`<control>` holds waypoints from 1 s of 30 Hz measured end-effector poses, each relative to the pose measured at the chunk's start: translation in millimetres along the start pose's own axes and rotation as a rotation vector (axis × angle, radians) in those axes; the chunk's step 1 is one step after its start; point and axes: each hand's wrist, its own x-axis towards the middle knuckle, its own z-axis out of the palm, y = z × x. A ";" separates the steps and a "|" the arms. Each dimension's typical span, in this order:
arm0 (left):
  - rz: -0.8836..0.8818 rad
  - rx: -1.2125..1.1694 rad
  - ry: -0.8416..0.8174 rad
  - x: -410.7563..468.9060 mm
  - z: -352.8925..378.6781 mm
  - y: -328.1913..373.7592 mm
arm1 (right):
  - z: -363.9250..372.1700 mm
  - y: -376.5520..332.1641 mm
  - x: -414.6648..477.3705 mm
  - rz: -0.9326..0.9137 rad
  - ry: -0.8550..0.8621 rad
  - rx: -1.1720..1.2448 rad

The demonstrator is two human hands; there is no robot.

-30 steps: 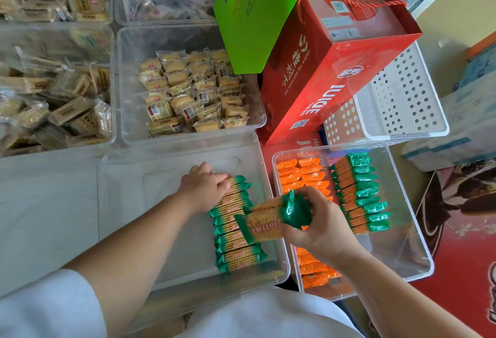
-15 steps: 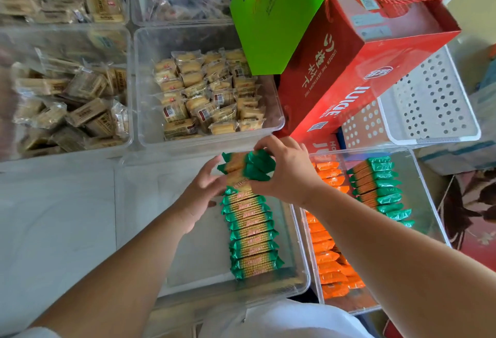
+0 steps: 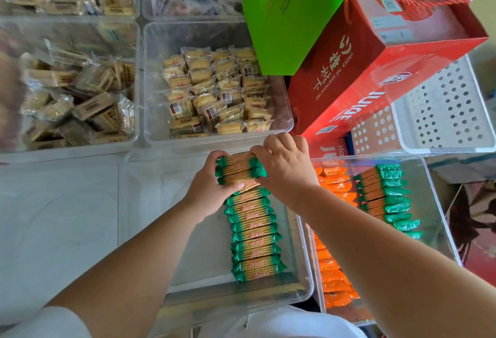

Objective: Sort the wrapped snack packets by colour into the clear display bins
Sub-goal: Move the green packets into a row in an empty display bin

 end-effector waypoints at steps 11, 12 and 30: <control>-0.099 0.121 0.168 9.0 33.5 -12.8 | 2.9 19.9 -42.0 0.184 0.082 0.193; -0.122 0.126 0.207 9.4 35.0 -16.5 | 4.4 20.1 -48.0 0.184 0.049 0.207; -0.447 -0.294 0.250 -6.9 52.5 -13.3 | 20.9 5.1 -64.9 0.299 0.018 0.267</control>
